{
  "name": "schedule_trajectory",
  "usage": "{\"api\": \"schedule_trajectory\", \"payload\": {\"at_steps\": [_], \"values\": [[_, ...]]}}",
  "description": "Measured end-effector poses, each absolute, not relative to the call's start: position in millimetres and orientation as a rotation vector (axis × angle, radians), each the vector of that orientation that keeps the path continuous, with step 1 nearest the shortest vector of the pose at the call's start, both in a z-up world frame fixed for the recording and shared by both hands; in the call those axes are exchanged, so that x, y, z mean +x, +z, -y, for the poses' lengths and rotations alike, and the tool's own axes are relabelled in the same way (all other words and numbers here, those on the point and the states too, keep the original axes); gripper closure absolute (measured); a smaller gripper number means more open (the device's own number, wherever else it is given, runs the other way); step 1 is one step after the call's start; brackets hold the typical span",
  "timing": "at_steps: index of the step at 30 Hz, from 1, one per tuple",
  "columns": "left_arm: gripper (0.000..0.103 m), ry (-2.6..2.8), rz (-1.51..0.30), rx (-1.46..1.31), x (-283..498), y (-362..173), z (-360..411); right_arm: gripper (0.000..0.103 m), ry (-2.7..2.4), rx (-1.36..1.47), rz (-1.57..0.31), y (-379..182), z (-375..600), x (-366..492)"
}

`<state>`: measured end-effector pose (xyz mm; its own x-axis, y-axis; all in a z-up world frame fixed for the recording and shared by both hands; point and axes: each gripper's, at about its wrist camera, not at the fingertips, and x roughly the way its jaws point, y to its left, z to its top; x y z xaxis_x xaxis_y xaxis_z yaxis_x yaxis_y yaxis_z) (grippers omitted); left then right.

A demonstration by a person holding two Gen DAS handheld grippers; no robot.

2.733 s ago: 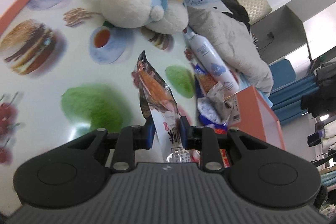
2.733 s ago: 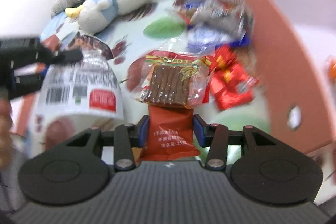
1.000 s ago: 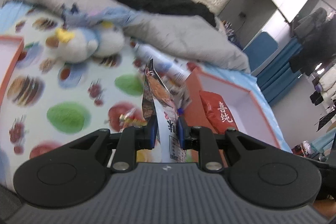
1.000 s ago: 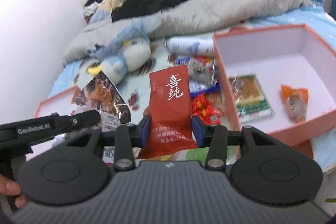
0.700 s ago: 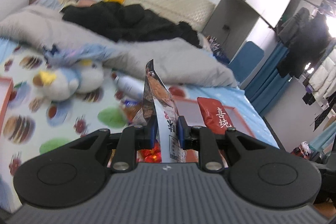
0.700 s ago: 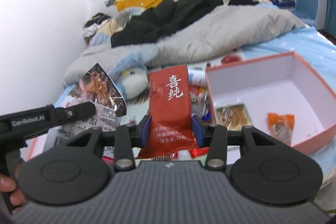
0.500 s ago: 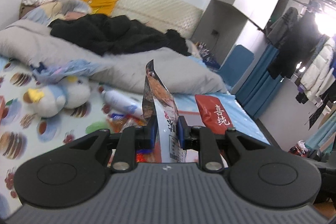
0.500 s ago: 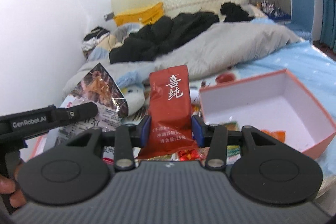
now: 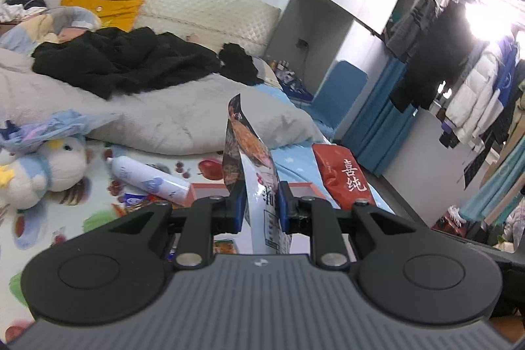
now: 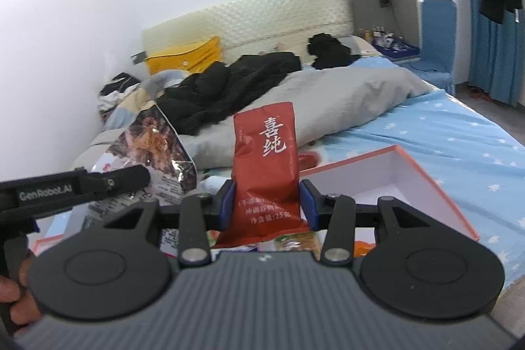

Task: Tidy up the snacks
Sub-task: 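Lift both held packets and carry them over the pink box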

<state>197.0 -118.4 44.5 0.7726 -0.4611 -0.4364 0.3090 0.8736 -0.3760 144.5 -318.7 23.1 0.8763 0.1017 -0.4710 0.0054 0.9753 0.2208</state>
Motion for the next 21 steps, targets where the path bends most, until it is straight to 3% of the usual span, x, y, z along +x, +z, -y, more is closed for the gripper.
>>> {"api": "schedule_trajectory", "payload": {"at_steps": [7, 21], "values": [[0.079, -0.458, -0.621, -0.253, 243, 18, 162, 0.058, -0.014, 0.241, -0.562, -6, 352, 172], [0.079, -0.498, -0.859, -0.156, 358, -82, 241, 0.058, -0.130, 0.311, -0.736, -94, 413, 231]]}}
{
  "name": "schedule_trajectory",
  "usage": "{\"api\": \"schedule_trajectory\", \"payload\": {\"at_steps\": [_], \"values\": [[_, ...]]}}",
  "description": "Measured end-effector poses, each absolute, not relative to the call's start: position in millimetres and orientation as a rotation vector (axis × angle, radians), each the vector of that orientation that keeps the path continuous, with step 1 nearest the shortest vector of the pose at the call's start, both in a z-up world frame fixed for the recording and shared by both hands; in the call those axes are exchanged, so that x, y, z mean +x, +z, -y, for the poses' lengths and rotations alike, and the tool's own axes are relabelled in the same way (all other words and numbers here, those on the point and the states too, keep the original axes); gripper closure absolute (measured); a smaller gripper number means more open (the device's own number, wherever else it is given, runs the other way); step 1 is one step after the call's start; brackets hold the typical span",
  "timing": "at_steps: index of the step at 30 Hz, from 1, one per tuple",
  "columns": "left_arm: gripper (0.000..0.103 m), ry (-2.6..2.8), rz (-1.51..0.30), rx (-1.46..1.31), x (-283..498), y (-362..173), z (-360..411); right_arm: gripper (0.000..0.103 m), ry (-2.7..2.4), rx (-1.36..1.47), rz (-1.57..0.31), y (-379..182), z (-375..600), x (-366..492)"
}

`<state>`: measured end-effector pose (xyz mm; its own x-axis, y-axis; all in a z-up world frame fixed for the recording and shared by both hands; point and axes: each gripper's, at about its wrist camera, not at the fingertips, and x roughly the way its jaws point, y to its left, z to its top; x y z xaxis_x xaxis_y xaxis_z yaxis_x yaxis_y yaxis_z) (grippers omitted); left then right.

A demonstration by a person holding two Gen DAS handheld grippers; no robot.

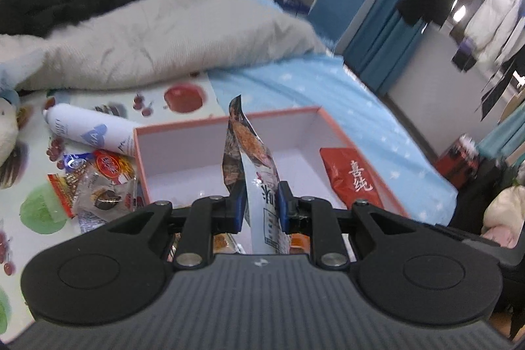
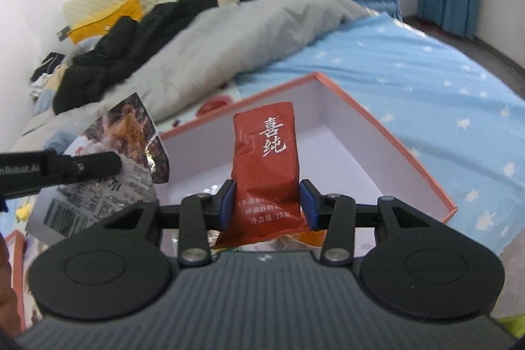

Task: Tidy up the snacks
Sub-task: 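Lift both held packets and carry them over the pink box, then open both tools to drop the white bag and red packet into the box, then withdraw both tools from the box back toward the snack pile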

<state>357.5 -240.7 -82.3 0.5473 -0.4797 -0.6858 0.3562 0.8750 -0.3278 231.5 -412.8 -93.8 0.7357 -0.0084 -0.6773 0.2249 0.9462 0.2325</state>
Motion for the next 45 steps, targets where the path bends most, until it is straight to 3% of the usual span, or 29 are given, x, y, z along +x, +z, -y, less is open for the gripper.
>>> {"api": "schedule_trajectory", "payload": {"at_steps": [7, 15, 17, 18, 45], "values": [[0.079, -0.482, -0.982, -0.135, 391, -131, 263, 0.057, -0.125, 0.316, -0.809, -128, 426, 260], [0.077, -0.458, -1.015, -0.127, 399, -147, 260, 0.053, -0.097, 0.382, -0.819, -143, 425, 268], [0.062, -0.445, -1.014, -0.133, 396, -142, 257, 0.038, -0.092, 0.362, -0.810, -140, 422, 268], [0.060, -0.436, -1.003, -0.138, 392, -138, 255, 0.035, -0.088, 0.353, -0.798, -136, 420, 267], [0.059, -0.438, -0.651, -0.156, 236, 24, 156, 0.036, -0.006, 0.281, -0.483, -1, 358, 147]]}}
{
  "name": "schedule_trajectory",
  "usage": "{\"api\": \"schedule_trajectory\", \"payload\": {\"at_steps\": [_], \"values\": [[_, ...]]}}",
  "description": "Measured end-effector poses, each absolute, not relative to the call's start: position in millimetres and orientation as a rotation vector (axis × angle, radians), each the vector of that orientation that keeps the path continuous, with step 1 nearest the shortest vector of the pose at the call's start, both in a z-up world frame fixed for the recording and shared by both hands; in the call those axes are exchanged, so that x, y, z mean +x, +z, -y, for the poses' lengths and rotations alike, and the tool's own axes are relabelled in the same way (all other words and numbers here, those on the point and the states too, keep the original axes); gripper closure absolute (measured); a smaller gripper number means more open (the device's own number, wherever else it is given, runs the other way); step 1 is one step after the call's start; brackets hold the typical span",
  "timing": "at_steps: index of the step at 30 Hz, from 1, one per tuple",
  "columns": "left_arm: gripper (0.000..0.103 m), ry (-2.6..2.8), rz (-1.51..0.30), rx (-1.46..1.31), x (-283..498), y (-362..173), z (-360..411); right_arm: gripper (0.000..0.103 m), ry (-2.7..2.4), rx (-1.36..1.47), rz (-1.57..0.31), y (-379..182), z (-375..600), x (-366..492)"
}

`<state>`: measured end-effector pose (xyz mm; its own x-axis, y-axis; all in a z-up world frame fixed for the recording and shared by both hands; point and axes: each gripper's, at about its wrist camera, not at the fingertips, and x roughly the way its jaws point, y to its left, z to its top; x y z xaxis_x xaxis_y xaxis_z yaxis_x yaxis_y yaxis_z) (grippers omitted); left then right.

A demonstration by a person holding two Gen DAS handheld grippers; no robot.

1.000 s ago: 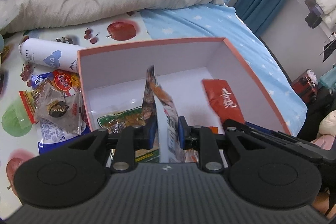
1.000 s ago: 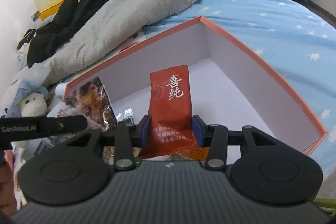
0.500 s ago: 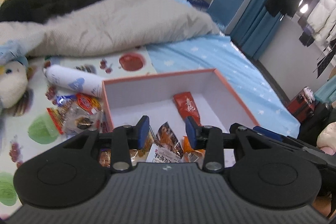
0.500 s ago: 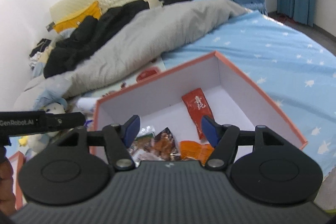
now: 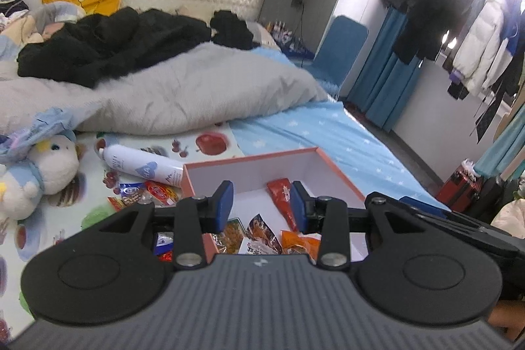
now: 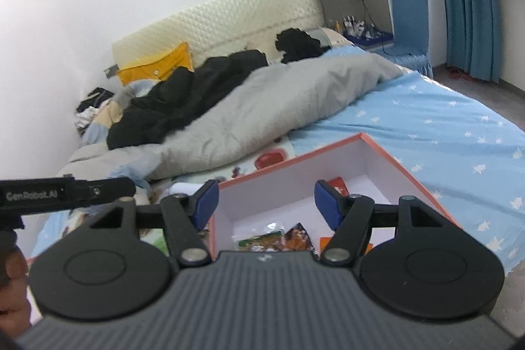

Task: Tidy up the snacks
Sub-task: 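Withdraw both tools from the box back toward the snack pile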

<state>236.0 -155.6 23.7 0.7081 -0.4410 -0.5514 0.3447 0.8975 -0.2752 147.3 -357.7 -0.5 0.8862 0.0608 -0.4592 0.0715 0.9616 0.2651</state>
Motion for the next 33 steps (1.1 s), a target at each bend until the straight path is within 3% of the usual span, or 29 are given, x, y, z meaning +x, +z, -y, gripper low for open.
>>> {"api": "schedule_trajectory", "payload": {"at_steps": [15, 33], "values": [[0.059, -0.370, -0.606, -0.185, 167, 35, 82, 0.036, 0.070, 0.247, -0.434, 12, 303, 104], [0.059, -0.212, -0.705, -0.241, 119, -39, 8, 0.036, 0.187, 0.188, -0.553, -50, 230, 82]]}}
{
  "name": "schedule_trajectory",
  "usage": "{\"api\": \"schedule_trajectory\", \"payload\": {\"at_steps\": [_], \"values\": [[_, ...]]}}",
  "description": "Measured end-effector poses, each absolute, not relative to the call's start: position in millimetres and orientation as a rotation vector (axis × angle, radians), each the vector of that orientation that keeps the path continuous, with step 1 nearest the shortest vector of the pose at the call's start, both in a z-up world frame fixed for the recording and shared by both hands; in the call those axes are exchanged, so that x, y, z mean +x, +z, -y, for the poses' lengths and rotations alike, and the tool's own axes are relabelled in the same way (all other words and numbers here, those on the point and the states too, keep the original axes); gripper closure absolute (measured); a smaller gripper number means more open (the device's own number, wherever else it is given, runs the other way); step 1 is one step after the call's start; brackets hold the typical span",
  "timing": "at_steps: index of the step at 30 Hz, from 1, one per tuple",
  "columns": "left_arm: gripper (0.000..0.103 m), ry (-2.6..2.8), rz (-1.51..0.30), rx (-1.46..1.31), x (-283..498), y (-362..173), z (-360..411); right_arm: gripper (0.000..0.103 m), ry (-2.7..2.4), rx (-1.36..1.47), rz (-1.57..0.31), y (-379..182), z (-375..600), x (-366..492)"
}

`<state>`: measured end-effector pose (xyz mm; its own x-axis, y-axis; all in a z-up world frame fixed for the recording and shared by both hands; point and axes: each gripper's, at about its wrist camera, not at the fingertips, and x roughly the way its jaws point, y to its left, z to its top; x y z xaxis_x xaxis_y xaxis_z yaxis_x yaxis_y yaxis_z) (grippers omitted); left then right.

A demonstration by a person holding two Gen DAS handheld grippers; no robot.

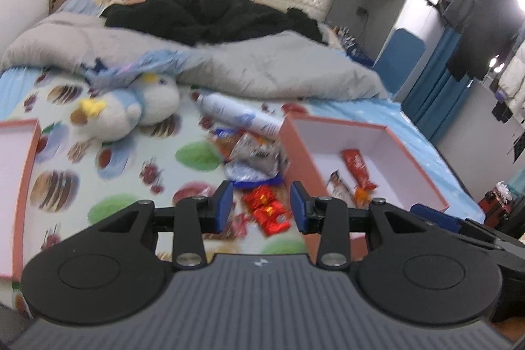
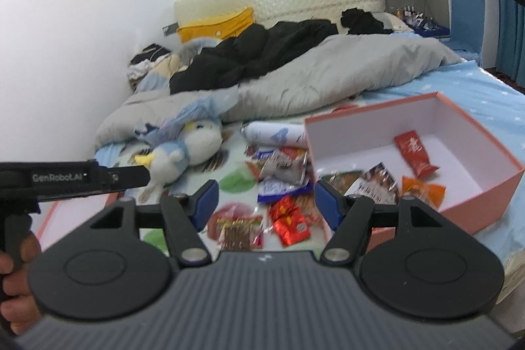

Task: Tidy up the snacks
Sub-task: 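Withdraw both tools from the box back toward the snack pile, then lower the right tool toward the red foil candies while the left tool approaches the jerky pack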

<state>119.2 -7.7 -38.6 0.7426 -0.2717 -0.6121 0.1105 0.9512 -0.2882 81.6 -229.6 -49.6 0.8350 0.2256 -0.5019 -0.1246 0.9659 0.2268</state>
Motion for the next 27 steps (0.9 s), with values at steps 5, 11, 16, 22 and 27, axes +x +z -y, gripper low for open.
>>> {"api": "schedule_trajectory", "payload": {"at_steps": [5, 11, 16, 22, 27], "values": [[0.059, -0.174, -0.724, -0.261, 119, -62, -5, 0.036, 0.181, 0.122, -0.546, -74, 214, 72], [0.059, -0.134, -0.795, -0.250, 118, -91, -12, 0.036, 0.213, 0.088, -0.589, -104, 202, 68], [0.059, -0.109, -0.850, -0.247, 127, -114, -16, 0.036, 0.230, 0.041, -0.597, -121, 188, 66], [0.053, -0.088, -0.904, -0.274, 154, -139, -20, 0.037, 0.231, -0.014, -0.583, -132, 177, 71], [0.050, -0.087, -0.939, -0.281, 181, -158, -21, 0.038, 0.226, -0.040, -0.586, -142, 170, 84]]}}
